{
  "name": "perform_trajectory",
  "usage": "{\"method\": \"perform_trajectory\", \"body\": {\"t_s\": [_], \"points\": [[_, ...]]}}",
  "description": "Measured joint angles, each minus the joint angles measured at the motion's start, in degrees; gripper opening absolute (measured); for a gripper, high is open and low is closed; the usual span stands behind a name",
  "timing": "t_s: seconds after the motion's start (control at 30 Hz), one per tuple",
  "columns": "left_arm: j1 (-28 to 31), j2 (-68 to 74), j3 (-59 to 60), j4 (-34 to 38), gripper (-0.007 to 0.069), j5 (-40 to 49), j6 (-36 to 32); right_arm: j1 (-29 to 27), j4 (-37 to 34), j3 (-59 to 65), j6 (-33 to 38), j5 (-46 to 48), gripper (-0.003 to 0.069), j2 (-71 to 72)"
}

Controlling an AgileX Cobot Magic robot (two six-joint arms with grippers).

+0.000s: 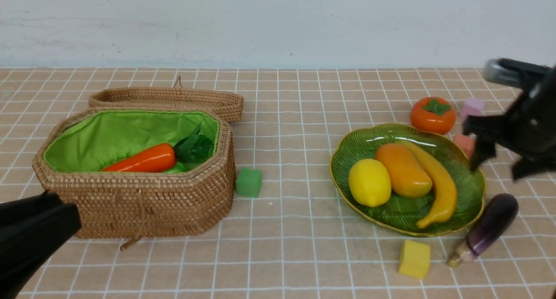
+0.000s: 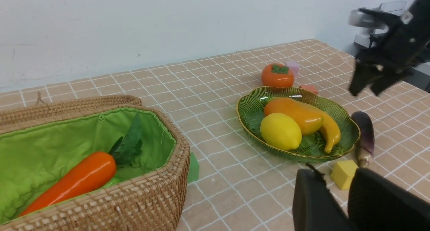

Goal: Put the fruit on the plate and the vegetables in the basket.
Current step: Grab an eggplant with your right arm and place it in the basket on the left.

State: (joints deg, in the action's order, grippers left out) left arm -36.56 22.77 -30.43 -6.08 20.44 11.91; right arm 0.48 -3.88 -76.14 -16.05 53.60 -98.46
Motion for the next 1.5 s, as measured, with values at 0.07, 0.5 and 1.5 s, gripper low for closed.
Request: {"method": "perform_trajectory", "body": {"t_s": [0.07,0.5,1.5], "points": [[0.0,0.0,0.0,0.0,0.0165,0.0,0.0,-1.7,1.3,4.6,-4.9,-3.1,0.0537,-0.2],[0.0,0.0,0.0,0.0,0.0171,0.0,0.0,-6.0,-2.4,10.6,-9.5,-18.1,0.0539,-6.5],[0.0,0.0,0.0,-5.1,0.0171,1.5,2.3,28.3,-38.8,-30.2,42.1,-11.5,0.0448,-9.0]]}}
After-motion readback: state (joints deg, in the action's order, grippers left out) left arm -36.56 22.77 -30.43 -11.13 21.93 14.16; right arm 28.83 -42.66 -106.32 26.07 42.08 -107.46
